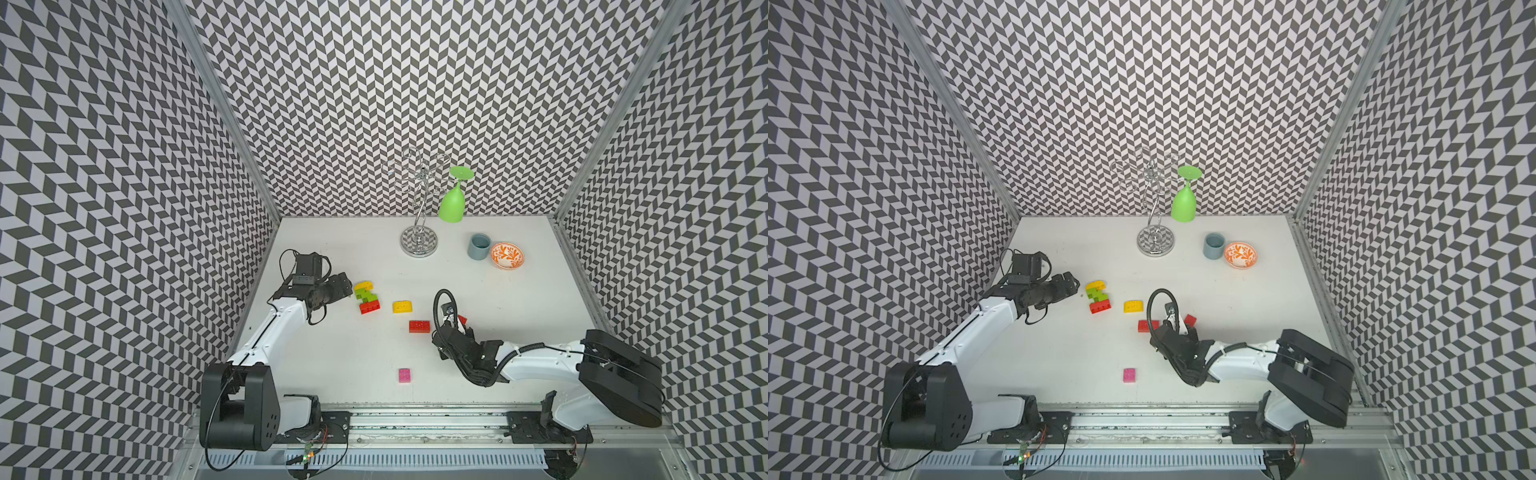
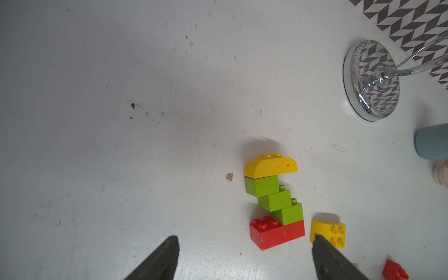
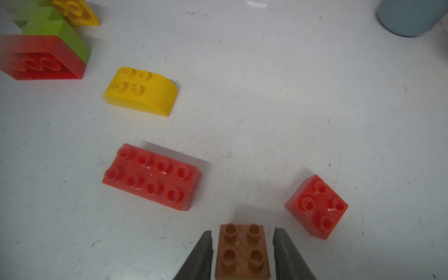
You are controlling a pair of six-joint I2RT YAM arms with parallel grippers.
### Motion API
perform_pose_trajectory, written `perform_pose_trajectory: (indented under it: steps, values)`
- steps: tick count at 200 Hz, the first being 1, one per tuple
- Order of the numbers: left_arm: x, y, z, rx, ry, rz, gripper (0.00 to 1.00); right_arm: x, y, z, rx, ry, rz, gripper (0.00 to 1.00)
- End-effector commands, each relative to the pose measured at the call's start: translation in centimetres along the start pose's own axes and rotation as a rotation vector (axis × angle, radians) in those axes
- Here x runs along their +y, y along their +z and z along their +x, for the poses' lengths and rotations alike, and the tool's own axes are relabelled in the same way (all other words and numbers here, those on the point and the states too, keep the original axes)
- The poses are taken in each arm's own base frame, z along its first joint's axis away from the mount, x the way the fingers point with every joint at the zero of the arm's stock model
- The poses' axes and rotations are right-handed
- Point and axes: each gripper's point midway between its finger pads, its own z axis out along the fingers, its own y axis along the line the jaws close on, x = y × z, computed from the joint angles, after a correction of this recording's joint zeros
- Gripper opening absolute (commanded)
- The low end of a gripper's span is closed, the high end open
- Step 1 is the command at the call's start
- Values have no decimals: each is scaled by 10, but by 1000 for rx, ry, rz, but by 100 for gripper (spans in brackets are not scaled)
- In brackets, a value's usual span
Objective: Assemble the letter s with lego
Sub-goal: Adjust the lego brick at the center of the board.
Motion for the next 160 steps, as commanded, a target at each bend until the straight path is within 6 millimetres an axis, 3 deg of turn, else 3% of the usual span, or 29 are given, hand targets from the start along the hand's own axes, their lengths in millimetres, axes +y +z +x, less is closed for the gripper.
perform_pose_trajectory:
  steps: [1, 51, 95, 140, 160]
  values:
    - [1, -3, -5, -24, 6, -2, 88, 6, -13, -18, -22, 13, -24, 52]
    - [1, -5, -5, -29, 6, -2, 88, 6, -22, -26, -23, 5, -41, 58]
    - [1, -4, -4, -24, 6, -2, 87, 30, -24, -23, 119, -179, -124, 57]
    - [1, -3, -3, -22, 7, -2, 87, 19, -30, -24, 252, -195, -198, 56]
    - [1, -3, -4, -22, 7, 1, 87, 15, -26, -16, 330, -225, -193, 55]
